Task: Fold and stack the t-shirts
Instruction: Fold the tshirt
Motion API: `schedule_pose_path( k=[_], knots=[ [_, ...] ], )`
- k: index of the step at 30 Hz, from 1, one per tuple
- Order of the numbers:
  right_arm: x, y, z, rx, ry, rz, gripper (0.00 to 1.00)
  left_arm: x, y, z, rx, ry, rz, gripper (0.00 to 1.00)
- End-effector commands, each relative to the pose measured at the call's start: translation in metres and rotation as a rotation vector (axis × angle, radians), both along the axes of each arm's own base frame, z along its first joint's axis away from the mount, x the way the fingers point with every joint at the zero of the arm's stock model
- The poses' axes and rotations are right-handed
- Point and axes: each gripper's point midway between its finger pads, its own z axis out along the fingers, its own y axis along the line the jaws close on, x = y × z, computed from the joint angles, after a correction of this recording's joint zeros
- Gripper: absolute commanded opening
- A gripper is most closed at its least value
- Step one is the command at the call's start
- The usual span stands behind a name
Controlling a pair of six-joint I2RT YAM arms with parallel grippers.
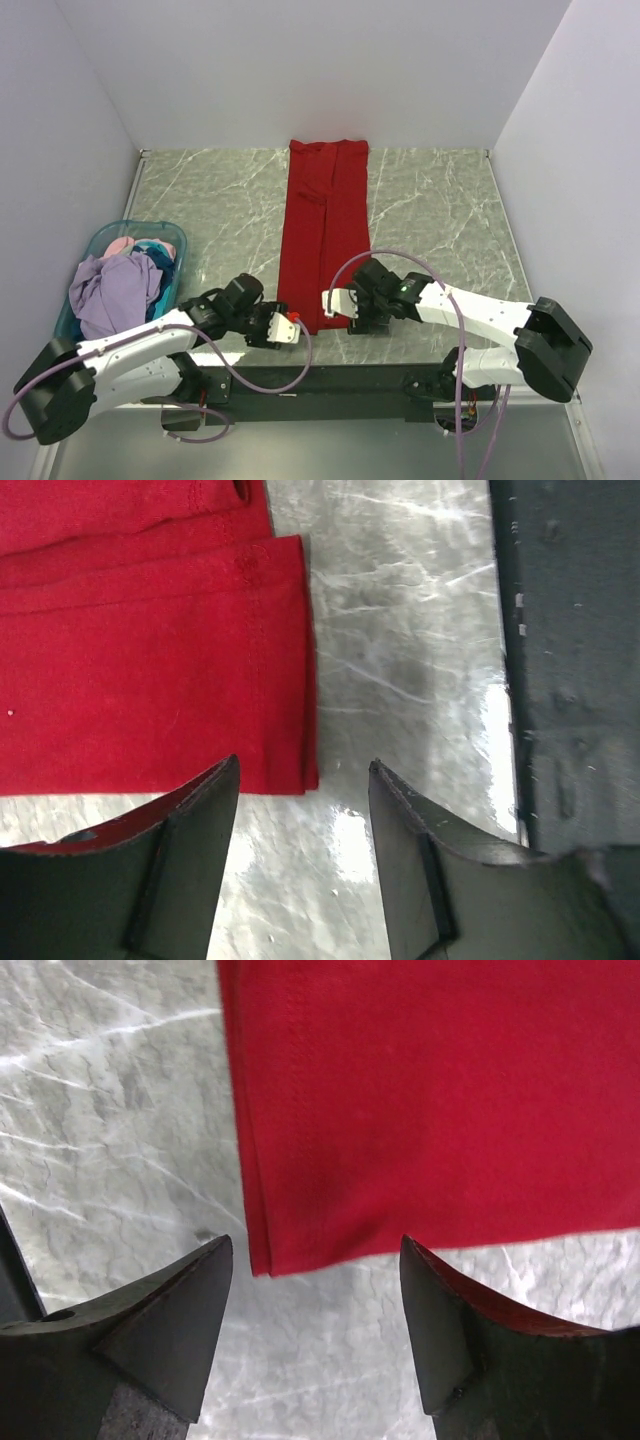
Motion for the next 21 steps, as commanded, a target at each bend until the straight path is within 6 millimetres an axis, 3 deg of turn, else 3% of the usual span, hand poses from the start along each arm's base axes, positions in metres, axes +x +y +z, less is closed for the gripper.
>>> schedule_pose_path(
  k=[1,8,15,18,21],
  knots=[
    [0.002,0.007,-0.007,-0.001,-0.042,0.055,0.74,0.015,-0.011,0.003,-0.017,-0.078,-0.016,0.58],
    [0.002,0.000,-0.028,-0.078,-0.045,0.067,0.59,0.019,-0.010,-0.011,0.028,-0.083,-0.023,0.54],
    [-0.003,-0.009,-0.045,-0.149,-0.047,0.088,0.51,0.017,-0.003,-0.027,0.091,-0.068,-0.039,0.45],
    [-0.006,-0.010,-0.051,-0.153,-0.051,0.098,0.42,0.018,-0.002,-0.030,0.112,-0.057,-0.037,0.35],
    [-0.003,-0.011,-0.048,-0.160,-0.063,0.073,0.23,0.021,-0.003,-0.030,0.127,-0.045,-0.025,0.19]
  ],
)
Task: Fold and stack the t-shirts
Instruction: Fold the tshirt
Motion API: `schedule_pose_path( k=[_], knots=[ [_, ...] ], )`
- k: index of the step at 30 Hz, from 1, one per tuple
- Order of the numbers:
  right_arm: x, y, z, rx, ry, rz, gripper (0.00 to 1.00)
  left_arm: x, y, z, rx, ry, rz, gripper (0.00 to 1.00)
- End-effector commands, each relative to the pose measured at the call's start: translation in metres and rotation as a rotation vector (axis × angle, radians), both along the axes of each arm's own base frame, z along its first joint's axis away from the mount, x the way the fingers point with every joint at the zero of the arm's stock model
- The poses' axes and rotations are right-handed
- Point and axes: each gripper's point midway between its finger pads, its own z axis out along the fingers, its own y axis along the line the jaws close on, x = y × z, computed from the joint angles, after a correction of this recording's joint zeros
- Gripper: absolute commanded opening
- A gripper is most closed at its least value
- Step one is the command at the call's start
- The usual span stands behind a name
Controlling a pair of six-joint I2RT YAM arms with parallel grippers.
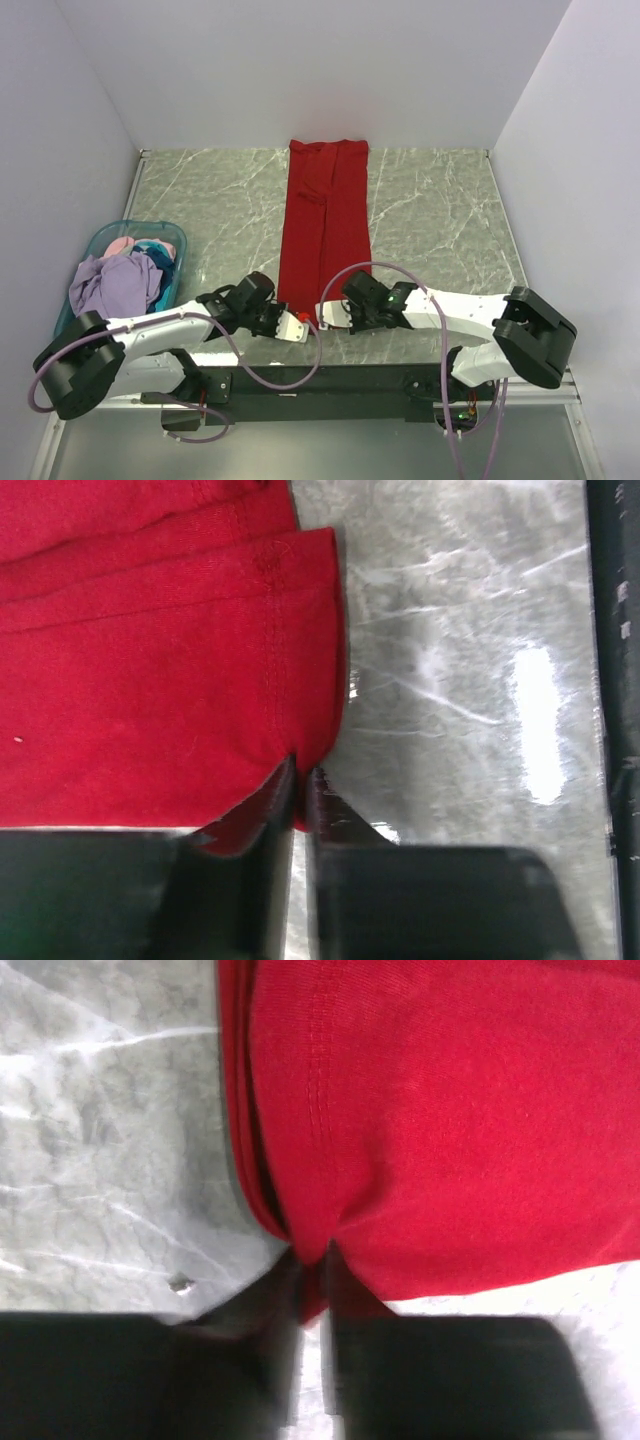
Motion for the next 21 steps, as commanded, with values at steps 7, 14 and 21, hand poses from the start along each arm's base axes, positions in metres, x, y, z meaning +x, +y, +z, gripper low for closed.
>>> schedule_pose_path(
  k=[7,14,21],
  knots=[
    [-0.017,-0.005,0.007,0.022,0.067,-0.055,0.00,-0.014,-0.002,0.019,0.002,0.084,-0.010,0.00],
    [-0.050,-0.002,0.027,0.093,0.088,-0.020,0.00,-0.059,-0.008,0.049,-0.024,0.191,-0.095,0.00],
    [-0.024,-0.005,0.047,0.128,0.008,-0.056,0.00,-0.039,-0.011,0.076,-0.090,0.189,-0.007,0.00]
  ],
)
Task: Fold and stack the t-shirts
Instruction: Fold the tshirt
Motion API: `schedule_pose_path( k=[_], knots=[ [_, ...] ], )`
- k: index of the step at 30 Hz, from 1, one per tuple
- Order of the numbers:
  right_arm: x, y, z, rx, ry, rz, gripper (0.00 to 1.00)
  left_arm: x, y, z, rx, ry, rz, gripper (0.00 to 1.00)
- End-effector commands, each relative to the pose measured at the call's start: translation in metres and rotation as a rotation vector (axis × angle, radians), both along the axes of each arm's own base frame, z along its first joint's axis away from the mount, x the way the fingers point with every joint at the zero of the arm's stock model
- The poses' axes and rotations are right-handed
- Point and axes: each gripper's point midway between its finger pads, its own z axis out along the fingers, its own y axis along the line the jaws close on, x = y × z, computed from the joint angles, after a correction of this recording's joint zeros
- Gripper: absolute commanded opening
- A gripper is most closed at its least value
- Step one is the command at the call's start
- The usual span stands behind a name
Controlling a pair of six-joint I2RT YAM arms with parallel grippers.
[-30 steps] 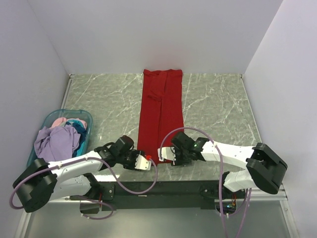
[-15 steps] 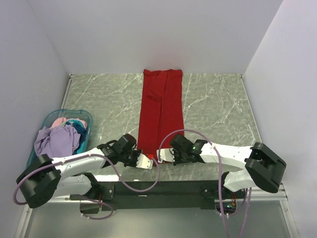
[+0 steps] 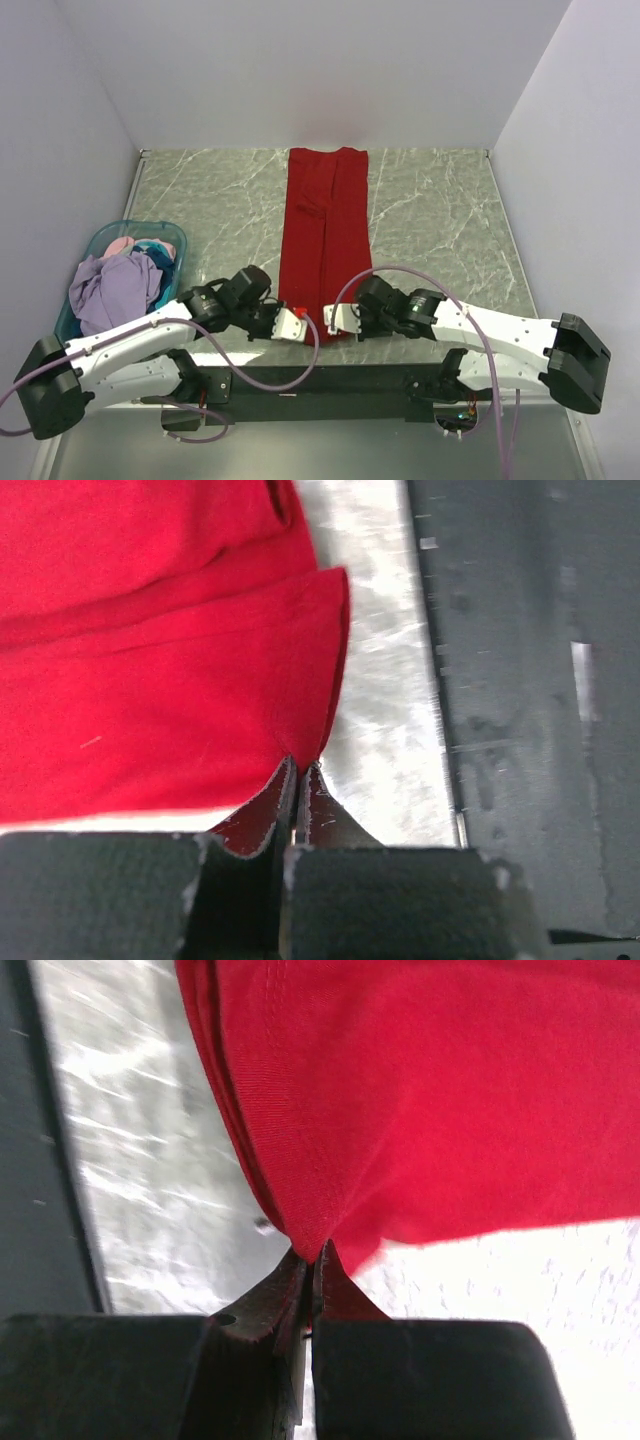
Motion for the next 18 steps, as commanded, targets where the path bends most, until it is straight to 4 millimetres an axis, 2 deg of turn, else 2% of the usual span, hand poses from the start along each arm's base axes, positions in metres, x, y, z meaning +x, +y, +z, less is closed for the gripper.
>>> schedule_pose_path(
  k=[1,3,5,7,8,10,11,13,14,16,17,18],
  knots=[
    [0.018,-0.004,0.010,0.009,-0.032,-0.042,0.00,0.015,-0.001,0.020,-0.041,0.029,0.057,0.00],
    [0.032,0.000,0.019,0.040,-0.034,-0.060,0.00,0.029,-0.001,0.027,-0.054,0.003,0.074,0.00],
    [0.053,0.000,0.031,0.077,-0.045,-0.100,0.00,0.051,-0.002,0.033,-0.074,-0.026,0.110,0.00],
    [0.071,-0.005,0.033,0.060,-0.069,-0.111,0.00,0.065,-0.004,0.031,-0.064,-0.035,0.119,0.00],
    [0.080,-0.003,0.041,0.071,-0.090,-0.113,0.00,0.079,-0.006,0.037,-0.083,-0.059,0.141,0.00],
    [0.095,-0.004,0.041,0.057,-0.102,-0.108,0.00,0.098,-0.005,0.032,-0.072,-0.066,0.163,0.00],
    [0.103,-0.002,0.047,0.062,-0.118,-0.106,0.00,0.112,-0.009,0.040,-0.091,-0.100,0.172,0.00],
    [0.116,-0.001,0.044,0.043,-0.129,-0.090,0.00,0.133,-0.008,0.035,-0.081,-0.109,0.197,0.00],
    [0.127,-0.004,0.043,0.033,-0.129,-0.106,0.00,0.146,-0.012,0.044,-0.101,-0.135,0.202,0.00],
    [0.143,-0.001,0.049,0.038,-0.154,-0.096,0.00,0.167,-0.008,0.037,-0.086,-0.129,0.225,0.00],
    [0.152,-0.007,0.044,0.026,-0.146,-0.115,0.00,0.181,-0.011,0.046,-0.102,-0.152,0.227,0.00],
    [0.159,-0.007,0.044,0.023,-0.155,-0.113,0.00,0.190,-0.012,0.038,-0.087,-0.143,0.224,0.00]
  ],
)
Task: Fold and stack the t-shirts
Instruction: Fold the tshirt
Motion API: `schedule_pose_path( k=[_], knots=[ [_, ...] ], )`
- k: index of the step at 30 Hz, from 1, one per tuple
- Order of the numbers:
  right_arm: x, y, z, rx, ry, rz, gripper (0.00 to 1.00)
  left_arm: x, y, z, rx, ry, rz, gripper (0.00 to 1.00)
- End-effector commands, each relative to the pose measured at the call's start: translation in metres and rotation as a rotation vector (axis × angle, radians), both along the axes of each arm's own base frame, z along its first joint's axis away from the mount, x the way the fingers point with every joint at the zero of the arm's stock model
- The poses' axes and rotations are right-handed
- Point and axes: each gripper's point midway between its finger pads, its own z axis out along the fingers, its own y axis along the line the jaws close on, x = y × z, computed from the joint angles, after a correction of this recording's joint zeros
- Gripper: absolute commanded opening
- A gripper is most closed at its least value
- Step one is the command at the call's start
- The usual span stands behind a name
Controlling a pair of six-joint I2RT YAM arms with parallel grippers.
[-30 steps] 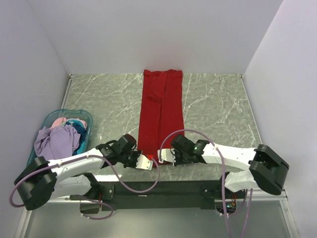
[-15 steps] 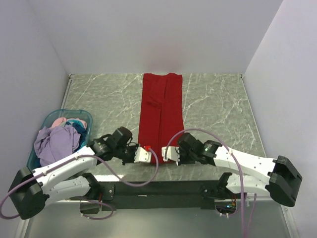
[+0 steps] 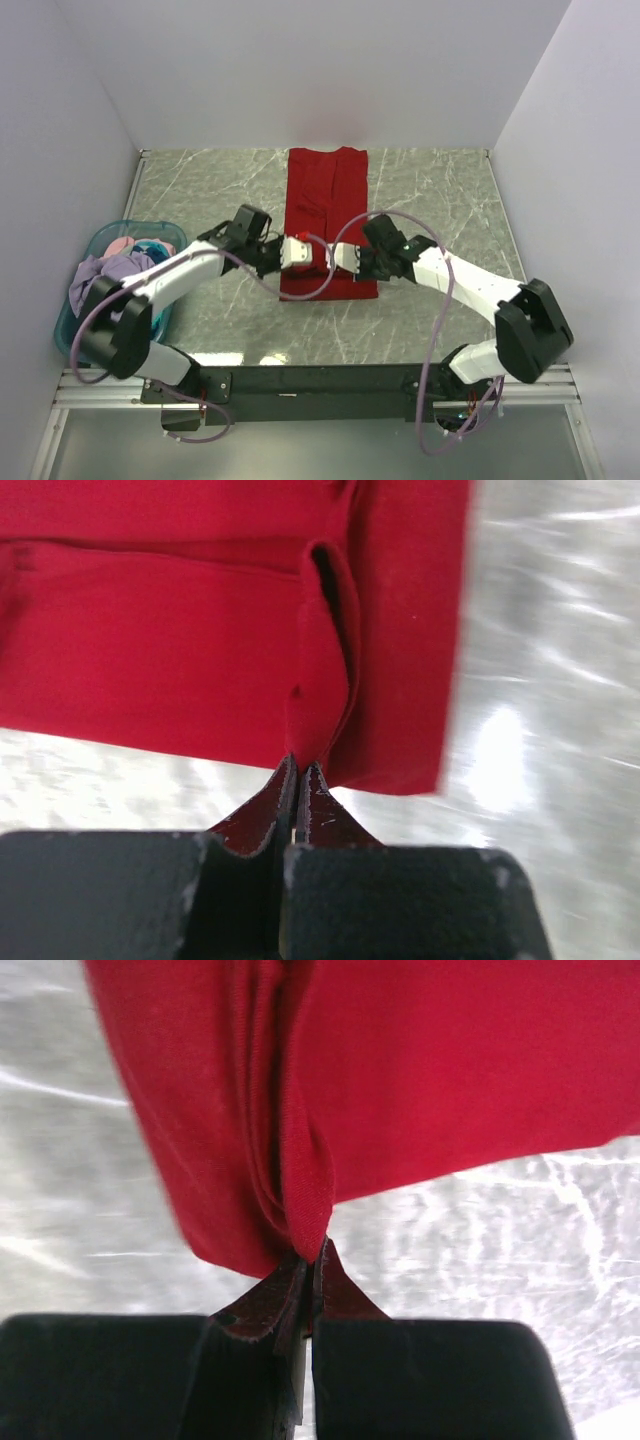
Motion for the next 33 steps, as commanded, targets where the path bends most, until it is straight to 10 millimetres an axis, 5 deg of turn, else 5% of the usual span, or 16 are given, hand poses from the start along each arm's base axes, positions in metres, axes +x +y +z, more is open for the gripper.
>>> schedule_pose_path(
  k=[1,8,16,28,33],
  knots=[
    [0.046,0.009,0.024,0.035,-0.109,0.028,0.00,0.050,-0.010,0.024,-0.060,-0.113,-0.016,0.00],
    [0.107,0.004,0.020,0.034,-0.117,-0.020,0.00,0.122,-0.020,0.033,-0.095,-0.153,0.019,0.01],
    [0.171,0.003,0.011,0.030,-0.132,-0.065,0.00,0.187,-0.016,0.018,-0.095,-0.170,0.081,0.00],
    [0.225,0.006,0.002,0.042,-0.172,-0.135,0.00,0.235,-0.007,0.005,-0.083,-0.221,0.138,0.05],
    [0.240,-0.004,0.023,0.080,-0.247,-0.224,0.63,0.252,-0.003,0.021,-0.118,-0.242,0.233,0.42]
  ],
)
